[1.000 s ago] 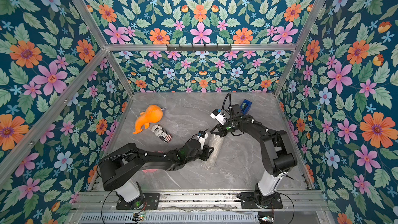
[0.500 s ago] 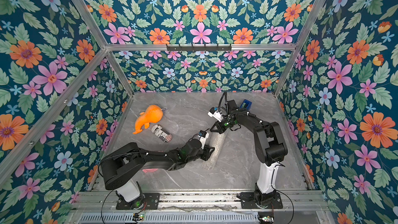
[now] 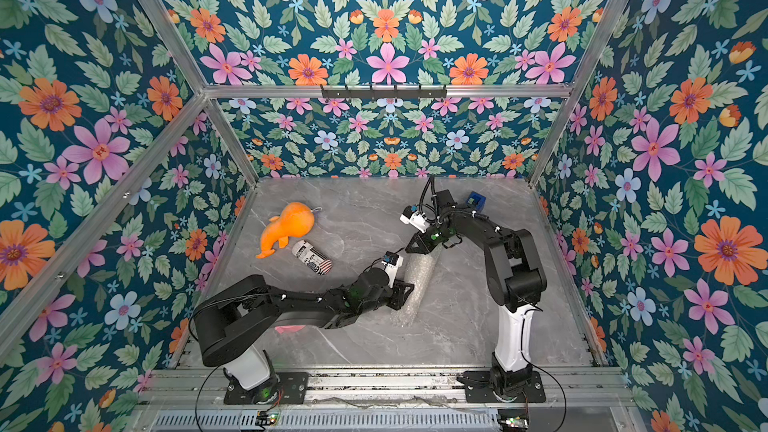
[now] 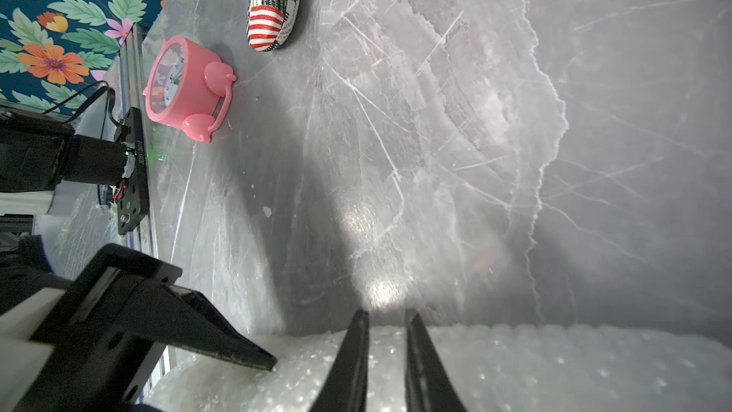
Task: Wrap vases in bubble wrap
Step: Stick the tape on the bubble wrap.
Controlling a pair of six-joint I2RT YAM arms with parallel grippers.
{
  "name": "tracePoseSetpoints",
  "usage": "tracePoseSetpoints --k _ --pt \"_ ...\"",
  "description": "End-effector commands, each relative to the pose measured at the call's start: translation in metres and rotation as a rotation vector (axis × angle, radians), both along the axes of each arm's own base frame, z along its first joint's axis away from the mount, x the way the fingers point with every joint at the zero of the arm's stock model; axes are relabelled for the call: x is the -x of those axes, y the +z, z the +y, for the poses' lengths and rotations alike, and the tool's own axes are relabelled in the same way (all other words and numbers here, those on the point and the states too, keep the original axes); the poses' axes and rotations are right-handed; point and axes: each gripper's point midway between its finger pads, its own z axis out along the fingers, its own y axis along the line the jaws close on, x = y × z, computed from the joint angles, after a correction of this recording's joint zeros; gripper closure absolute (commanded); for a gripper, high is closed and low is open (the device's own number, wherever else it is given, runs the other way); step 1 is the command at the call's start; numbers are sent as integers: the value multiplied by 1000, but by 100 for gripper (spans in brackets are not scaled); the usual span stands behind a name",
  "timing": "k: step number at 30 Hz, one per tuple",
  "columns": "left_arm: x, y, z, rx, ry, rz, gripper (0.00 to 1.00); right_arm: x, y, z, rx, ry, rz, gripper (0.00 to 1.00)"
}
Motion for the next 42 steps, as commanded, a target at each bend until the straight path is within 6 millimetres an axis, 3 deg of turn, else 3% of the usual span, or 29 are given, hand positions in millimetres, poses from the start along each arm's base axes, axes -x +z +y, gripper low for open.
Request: tracePoseSetpoints --k 1,16,22,23,31,42 --pt "17 -35 20 -140 -24 89 60 0 -3 -3 29 -2 -1 78" --pt "17 -36 22 -143 -23 88 61 -24 -9 -6 89 -3 -75 68" --pt "17 -36 23 -148 -23 88 61 -33 -6 -5 82 -12 -128 50" --pt "17 -36 23 -150 -23 88 61 -36 -4 -4 77 -16 -141 41" --pt "16 -35 22 -148 -24 85 61 -58 7 -2 70 -63 -231 39" --pt "17 -35 23 -153 -24 87 61 -105 30 -1 62 -176 -385 38"
